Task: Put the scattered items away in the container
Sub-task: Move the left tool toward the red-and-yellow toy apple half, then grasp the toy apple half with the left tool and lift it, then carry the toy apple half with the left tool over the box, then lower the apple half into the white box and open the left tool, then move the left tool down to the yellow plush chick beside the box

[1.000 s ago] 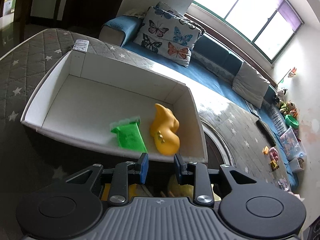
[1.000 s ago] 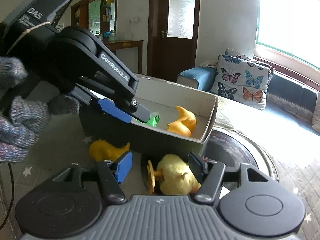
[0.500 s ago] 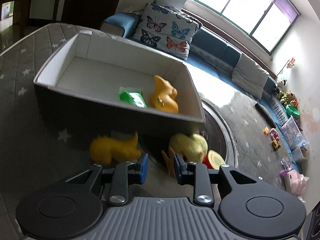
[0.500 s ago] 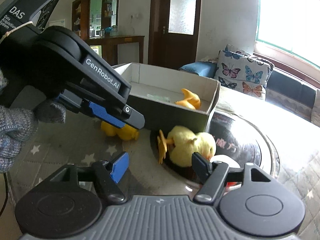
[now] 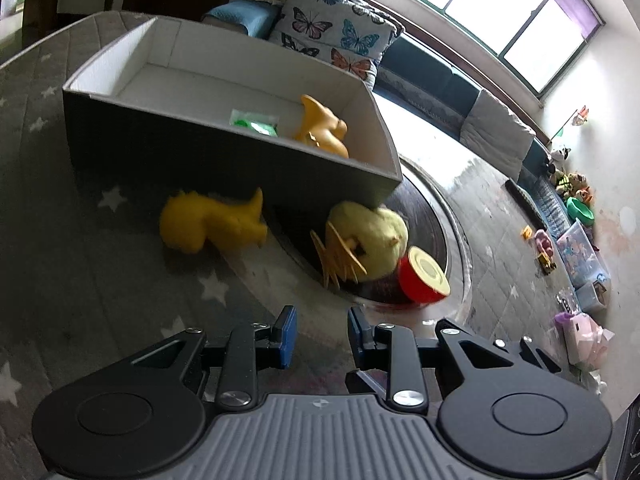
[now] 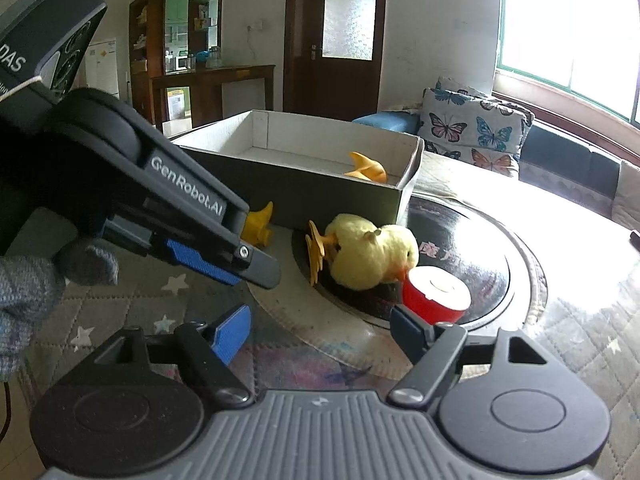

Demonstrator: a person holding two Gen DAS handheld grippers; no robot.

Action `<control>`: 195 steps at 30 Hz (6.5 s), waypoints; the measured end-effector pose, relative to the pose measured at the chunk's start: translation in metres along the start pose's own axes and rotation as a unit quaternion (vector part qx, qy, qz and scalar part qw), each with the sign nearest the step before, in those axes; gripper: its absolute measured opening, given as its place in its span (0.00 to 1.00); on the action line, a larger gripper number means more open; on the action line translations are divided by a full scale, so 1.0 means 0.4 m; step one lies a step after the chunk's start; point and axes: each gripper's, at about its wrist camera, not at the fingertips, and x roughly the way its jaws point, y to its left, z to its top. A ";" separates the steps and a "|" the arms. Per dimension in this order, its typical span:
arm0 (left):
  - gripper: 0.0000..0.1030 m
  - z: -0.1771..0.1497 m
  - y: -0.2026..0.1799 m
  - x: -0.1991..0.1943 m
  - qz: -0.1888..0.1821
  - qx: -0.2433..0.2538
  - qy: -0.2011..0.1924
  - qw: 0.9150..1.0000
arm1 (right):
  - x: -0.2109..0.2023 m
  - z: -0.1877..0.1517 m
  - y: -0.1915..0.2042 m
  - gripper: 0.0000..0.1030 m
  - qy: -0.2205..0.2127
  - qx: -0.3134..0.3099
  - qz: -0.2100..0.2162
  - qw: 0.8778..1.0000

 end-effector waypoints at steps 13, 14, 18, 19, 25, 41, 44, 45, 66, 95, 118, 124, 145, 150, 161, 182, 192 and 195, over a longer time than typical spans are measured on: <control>0.30 -0.018 -0.040 0.022 -0.007 0.011 0.014 1.000 | -0.010 -0.018 -0.033 0.79 0.004 0.011 -0.011 1.000; 0.30 -0.018 -0.043 0.025 -0.007 0.012 0.015 1.000 | -0.010 -0.019 -0.037 0.79 0.004 0.011 -0.013 1.000; 0.30 -0.019 -0.057 0.035 -0.008 0.015 0.019 1.000 | -0.011 -0.023 -0.052 0.79 0.005 0.013 -0.016 1.000; 0.30 -0.019 -0.059 0.038 -0.008 0.015 0.019 1.000 | -0.011 -0.025 -0.056 0.79 0.006 0.013 -0.017 1.000; 0.30 -0.017 -0.071 0.057 -0.006 0.016 0.025 1.000 | -0.005 -0.033 -0.079 0.79 0.010 0.018 -0.020 1.000; 0.30 0.010 -0.100 0.100 -0.012 0.017 0.034 0.999 | 0.023 -0.029 -0.143 0.78 0.016 0.027 -0.030 0.999; 0.30 0.019 -0.103 0.104 -0.015 0.015 0.032 0.999 | 0.035 -0.022 -0.157 0.78 0.016 0.031 -0.029 0.999; 0.30 0.022 -0.104 0.105 -0.017 0.014 0.031 0.999 | 0.040 -0.020 -0.161 0.78 0.016 0.031 -0.030 0.999; 0.30 0.041 -0.086 0.103 -0.027 -0.011 0.027 0.999 | 0.131 0.015 -0.233 0.59 0.021 0.084 0.015 0.996; 0.32 -0.029 -0.018 0.048 -0.068 -0.031 0.053 0.996 | 0.010 -0.052 -0.037 0.52 0.008 0.011 0.097 0.995; 0.29 -0.033 -0.003 0.016 -0.083 -0.033 0.030 0.996 | -0.030 -0.053 0.000 0.51 0.007 -0.024 0.068 0.997; 0.29 0.035 0.000 -0.034 -0.085 -0.029 -0.010 0.996 | -0.026 0.026 0.006 0.51 -0.021 -0.045 0.067 0.997; 0.29 0.379 0.126 0.089 -0.049 -0.069 -0.051 0.995 | 0.295 0.312 -0.019 0.51 -0.026 -0.034 0.092 0.995; 0.29 0.400 0.159 0.147 -0.049 -0.086 -0.034 0.995 | 0.355 0.316 -0.035 0.51 -0.005 -0.018 0.096 0.995; 0.29 0.405 0.172 0.175 -0.057 -0.096 -0.033 0.993 | 0.374 0.301 -0.049 0.53 -0.006 -0.012 0.083 0.996; 0.30 0.332 0.115 0.047 -0.049 -0.066 -0.061 0.995 | 0.227 0.271 -0.025 0.62 -0.032 -0.026 0.068 0.997; 0.31 0.257 0.073 0.001 -0.040 -0.041 -0.065 0.996 | 0.161 0.216 0.003 0.69 -0.037 -0.038 0.058 0.997; 0.31 0.235 0.065 -0.009 -0.038 -0.036 -0.063 0.997 | 0.145 0.199 0.008 0.70 -0.037 -0.039 0.059 0.997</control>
